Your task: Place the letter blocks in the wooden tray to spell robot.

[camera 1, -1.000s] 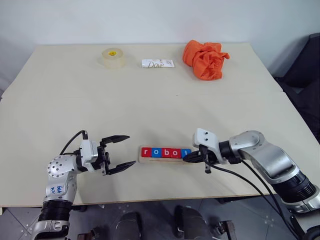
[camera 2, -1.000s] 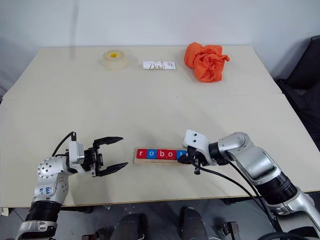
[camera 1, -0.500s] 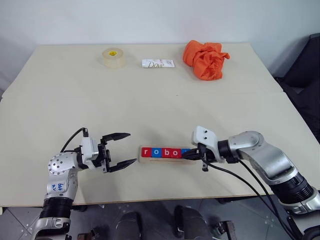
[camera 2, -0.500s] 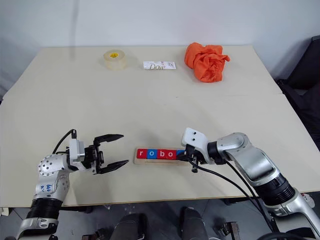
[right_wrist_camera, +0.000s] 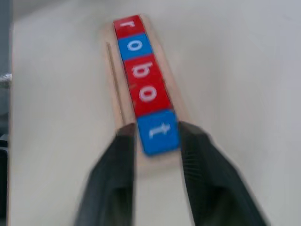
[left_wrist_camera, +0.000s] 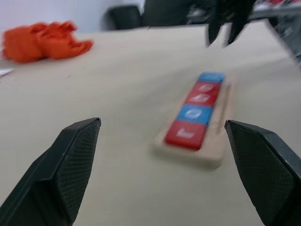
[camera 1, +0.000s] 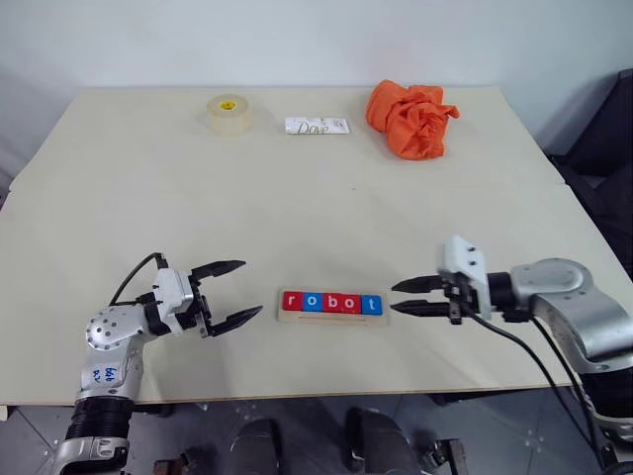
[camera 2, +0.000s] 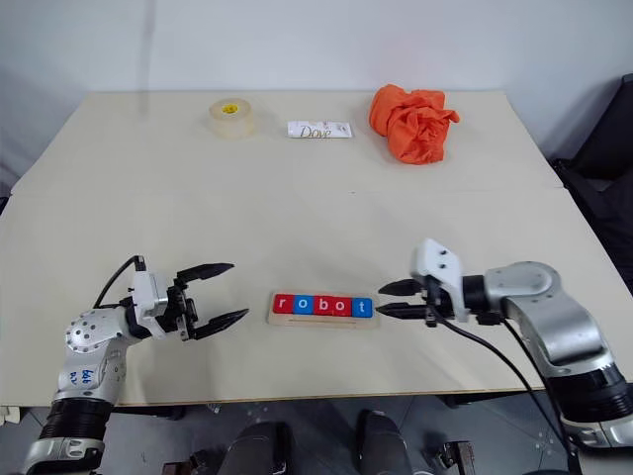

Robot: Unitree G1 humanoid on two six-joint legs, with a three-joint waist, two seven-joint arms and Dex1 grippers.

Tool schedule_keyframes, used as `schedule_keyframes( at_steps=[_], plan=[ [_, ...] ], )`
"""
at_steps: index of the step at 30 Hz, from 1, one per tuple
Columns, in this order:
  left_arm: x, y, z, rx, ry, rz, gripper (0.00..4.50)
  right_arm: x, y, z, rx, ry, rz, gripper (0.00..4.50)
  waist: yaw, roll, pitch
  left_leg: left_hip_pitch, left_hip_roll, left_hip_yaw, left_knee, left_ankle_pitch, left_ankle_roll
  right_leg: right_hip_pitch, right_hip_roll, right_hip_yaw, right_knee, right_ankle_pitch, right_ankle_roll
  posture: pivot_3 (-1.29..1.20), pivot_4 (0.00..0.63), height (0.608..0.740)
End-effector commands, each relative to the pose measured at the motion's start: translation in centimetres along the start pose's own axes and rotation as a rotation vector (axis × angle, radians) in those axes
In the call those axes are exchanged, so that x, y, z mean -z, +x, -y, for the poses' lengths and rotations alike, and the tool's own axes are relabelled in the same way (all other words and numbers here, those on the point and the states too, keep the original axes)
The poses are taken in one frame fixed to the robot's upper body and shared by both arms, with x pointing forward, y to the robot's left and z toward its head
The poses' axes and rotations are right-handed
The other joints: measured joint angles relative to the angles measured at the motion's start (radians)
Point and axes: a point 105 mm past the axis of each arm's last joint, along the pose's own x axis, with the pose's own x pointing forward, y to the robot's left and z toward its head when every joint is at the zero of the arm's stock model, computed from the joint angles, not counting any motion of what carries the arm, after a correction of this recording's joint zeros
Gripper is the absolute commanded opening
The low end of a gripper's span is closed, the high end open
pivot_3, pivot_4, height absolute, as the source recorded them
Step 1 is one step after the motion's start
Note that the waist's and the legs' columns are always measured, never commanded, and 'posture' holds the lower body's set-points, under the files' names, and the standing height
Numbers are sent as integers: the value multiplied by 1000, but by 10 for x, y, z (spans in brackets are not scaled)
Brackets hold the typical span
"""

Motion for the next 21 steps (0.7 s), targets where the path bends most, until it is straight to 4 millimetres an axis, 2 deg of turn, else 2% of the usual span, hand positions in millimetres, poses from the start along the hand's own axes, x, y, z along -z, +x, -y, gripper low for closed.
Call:
schedule_keyframes(
  at_steps=[1, 3, 6, 8, 12, 21],
  plan=[
    [-14, -9, -4, -12, 56, 15, 4500, -3, -26, 2, -32, -70, 84, 2880, -3, 0, 0, 0, 0, 0, 0, 0, 0, 0, 0, 0, 0, 0, 0, 0, 150, 740],
    [-15, -12, -7, -22, 64, 8, 4500, 1, -36, 4, -49, -68, 125, 3601, -5, 0, 0, 0, 0, 0, 0, 0, 0, 0, 0, 0, 0, 0, 0, 0, 150, 740],
    [-14, -21, -5, 4, 94, -27, 4500, 19, -49, 9, -51, -79, 68, 4485, -7, 0, 0, 1, 0, 0, 0, 1, -1, 0, 0, 0, 1, 0, 0, 0, 150, 740],
    [-15, -27, -5, 15, 94, -32, 4500, 23, -55, 14, -38, -85, 63, 4485, -8, 0, 0, 1, 0, 0, 0, 1, -1, 0, 0, 0, 1, 0, 0, 0, 150, 740],
    [-25, -38, -14, -27, 97, -9, 4500, 18, -64, 20, -28, -104, 120, 4485, -8, 1, 0, 2, 0, 1, 0, 1, -1, 0, 0, 0, 2, 0, 0, 0, 150, 740],
    [-37, -41, -17, -57, 139, 57, 4500, 16, -72, 23, -32, -94, 127, 4485, -5, 1, 0, 2, 0, 1, 0, 1, -2, 0, 0, 1, 2, 0, 0, 0, 150, 740]
  ],
)
